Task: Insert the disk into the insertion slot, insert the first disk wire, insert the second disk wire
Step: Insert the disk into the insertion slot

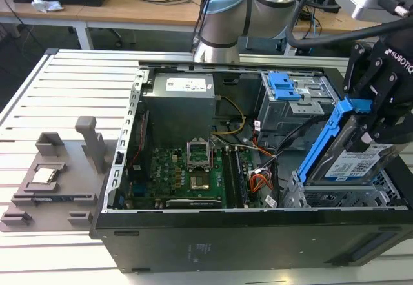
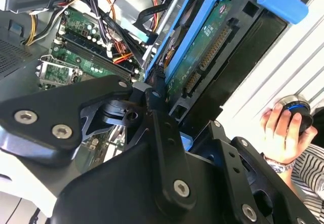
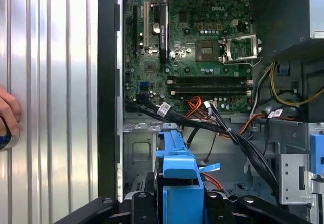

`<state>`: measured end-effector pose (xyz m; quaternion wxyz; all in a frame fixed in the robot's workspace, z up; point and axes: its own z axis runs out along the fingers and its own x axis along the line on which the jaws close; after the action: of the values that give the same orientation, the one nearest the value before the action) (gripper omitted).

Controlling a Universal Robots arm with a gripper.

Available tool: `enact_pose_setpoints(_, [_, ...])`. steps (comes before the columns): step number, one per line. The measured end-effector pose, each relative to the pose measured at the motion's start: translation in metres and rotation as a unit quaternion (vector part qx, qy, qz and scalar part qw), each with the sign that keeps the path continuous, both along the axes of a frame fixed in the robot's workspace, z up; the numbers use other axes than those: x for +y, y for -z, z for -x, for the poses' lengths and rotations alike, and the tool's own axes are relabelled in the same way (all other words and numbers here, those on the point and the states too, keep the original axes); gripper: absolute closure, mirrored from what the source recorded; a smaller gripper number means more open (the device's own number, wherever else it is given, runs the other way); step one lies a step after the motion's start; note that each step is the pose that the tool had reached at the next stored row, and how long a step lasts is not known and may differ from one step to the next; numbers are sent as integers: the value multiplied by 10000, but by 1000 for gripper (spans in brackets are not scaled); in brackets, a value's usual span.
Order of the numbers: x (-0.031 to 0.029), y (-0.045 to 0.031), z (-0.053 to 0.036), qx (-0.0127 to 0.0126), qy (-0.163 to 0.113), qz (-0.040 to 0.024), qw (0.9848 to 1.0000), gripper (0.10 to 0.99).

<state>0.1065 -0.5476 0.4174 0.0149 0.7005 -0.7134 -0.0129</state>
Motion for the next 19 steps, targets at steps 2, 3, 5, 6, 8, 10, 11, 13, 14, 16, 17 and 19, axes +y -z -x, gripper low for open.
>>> enact_pose_setpoints(2, [0,41,0,0,0,0,10000,725])
enact_pose_setpoints(3, [0,69,0,0,0,0,10000,725])
enact_pose_setpoints(5, [0,107,0,0,0,0,10000,725])
enact_pose_setpoints(6, [0,134,0,0,0,0,10000,725])
enact_pose_setpoints(8, [0,169,0,0,0,0,10000,725])
enact_pose_setpoints(10, [0,203,0,0,0,0,10000,725])
enact_pose_setpoints(11, [0,220,0,0,0,0,10000,725])
enact_pose_setpoints(13, [0,272,0,0,0,1,10000,725])
enact_pose_setpoints(14, [0,291,0,0,0,1,10000,725])
enact_pose_setpoints(16, [0,316,0,0,0,0,10000,725])
enact_pose_setpoints(17, [0,316,0,0,0,1,10000,725])
enact_pose_setpoints(19, [0,319,0,0,0,1,10000,725])
